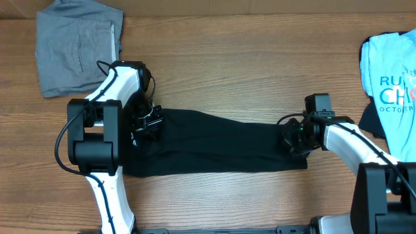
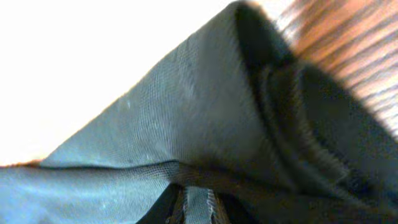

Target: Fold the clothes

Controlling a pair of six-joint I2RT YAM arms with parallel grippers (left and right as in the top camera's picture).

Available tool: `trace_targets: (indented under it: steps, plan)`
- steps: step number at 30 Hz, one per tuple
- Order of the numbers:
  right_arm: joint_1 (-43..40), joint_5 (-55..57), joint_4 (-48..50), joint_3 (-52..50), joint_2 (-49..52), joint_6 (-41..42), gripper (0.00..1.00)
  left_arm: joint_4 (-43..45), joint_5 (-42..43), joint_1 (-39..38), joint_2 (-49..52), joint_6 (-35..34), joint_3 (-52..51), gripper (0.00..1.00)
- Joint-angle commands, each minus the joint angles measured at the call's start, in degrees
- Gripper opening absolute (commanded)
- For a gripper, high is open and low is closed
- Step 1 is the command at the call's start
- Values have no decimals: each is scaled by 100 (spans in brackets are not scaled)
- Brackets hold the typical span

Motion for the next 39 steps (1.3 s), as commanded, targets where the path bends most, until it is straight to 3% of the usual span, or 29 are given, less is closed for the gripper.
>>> trace_targets:
  steps: [1, 5, 9, 13, 14, 15, 16, 17, 18, 19, 23, 27, 39]
  plan:
    - [-160, 350, 28, 275, 127, -70, 16, 595, -544, 304, 275, -315, -157, 4]
    - [-186, 378, -188, 706, 127, -328, 15, 717, -531, 505, 245, -358, -109, 4]
    - [-199, 796, -887, 1432, 125, -365, 4, 680, -542, 605, 87, -326, 50, 4]
    - [-289, 1150, -1930, 2437, 116, -407, 7, 667, -586, 619, -415, -262, 223, 5]
    - [-321, 1147, -2194, 2723, 116, -538, 13, 660, -586, 619, -614, -232, 275, 10]
    - [-341, 1147, -2455, 2994, 116, -667, 19, 640, -586, 619, -778, -221, 308, 23]
    - [-350, 1145, -2677, 3200, 116, -793, 36, 616, -584, 619, -938, -186, 337, 34]
    - [-352, 1145, -2944, 3401, 116, -918, 71, 579, -588, 619, -1110, -162, 358, 53]
    - [-350, 1145, -3158, 3519, 116, -1014, 90, 553, -586, 619, -1257, -125, 363, 86]
    - [-350, 1139, -3327, 3576, 116, -1110, 100, 509, -584, 619, -1416, -83, 363, 100]
    - [-339, 1051, -3858, 3383, 133, -1445, 100, 223, -586, 619, -1843, -4, 363, 100]
    - [-339, 1038, -3788, 2918, 138, -1633, 100, -33, -584, 619, -1860, -4, 361, 100]
    - [-339, -282, -2035, 960, 140, -2188, 100, -634, -577, 573, -1860, 122, 361, 100]
